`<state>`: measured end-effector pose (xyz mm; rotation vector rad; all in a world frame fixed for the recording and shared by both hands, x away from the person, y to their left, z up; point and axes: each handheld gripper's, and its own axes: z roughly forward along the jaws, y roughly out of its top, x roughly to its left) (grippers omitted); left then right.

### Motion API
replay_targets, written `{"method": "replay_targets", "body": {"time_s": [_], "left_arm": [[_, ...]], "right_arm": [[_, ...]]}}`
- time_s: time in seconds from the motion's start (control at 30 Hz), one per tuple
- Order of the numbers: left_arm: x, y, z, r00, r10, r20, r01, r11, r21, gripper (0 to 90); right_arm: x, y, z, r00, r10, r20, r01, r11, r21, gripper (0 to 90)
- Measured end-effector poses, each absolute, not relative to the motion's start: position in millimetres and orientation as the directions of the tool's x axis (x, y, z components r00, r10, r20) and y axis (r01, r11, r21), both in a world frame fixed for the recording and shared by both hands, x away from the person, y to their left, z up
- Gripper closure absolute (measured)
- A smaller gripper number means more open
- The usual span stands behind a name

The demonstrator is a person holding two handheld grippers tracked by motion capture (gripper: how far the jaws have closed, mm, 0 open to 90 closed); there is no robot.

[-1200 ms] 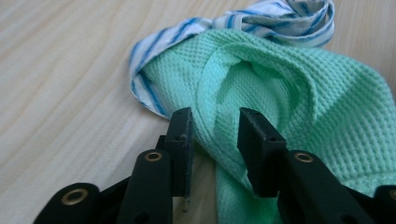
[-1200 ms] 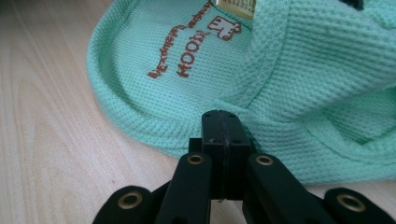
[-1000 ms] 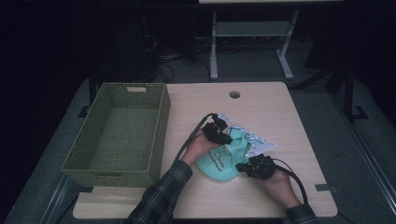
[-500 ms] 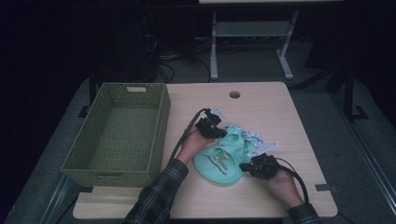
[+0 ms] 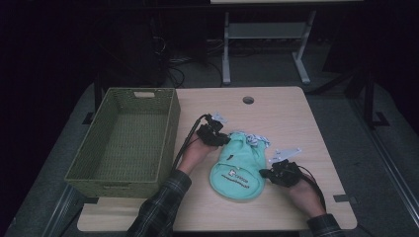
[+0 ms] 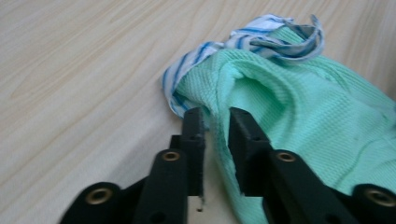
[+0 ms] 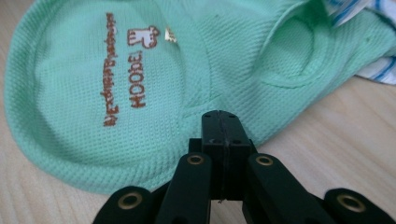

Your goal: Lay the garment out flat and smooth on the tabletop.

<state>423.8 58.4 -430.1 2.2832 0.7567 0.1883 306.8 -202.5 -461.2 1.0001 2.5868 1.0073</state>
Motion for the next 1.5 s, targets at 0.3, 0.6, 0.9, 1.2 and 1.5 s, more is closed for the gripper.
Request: {"method": "replay_targets", "body": {"time_s": [0.3,0.6,0.9,1.2,1.5], "left_arm": [[391,67,-428,0.838,0.543,-0.050,0.437,-0.615,0.657,69.3],[366,78,-433,0.846,0.532,-0.049,0.428,-0.620,0.658,64.6],[350,84,-440,0.860,0.509,-0.027,0.404,-0.650,0.644,62.0],[346,85,-445,0.862,0.507,-0.010,0.398,-0.665,0.632,61.9],[348,87,-449,0.860,0.510,-0.009,0.404,-0.670,0.623,80.2]], "right_arm": [[323,-208,-449,-0.712,0.697,0.085,0.538,0.464,0.704,85.4],[354,-219,-442,-0.650,0.754,0.096,0.565,0.395,0.725,80.6],[380,-228,-447,-0.578,0.808,0.110,0.600,0.329,0.729,79.4],[390,-226,-456,-0.575,0.808,0.128,0.594,0.303,0.745,76.3],[398,-219,-470,-0.561,0.815,0.141,0.622,0.304,0.722,85.6]]}}
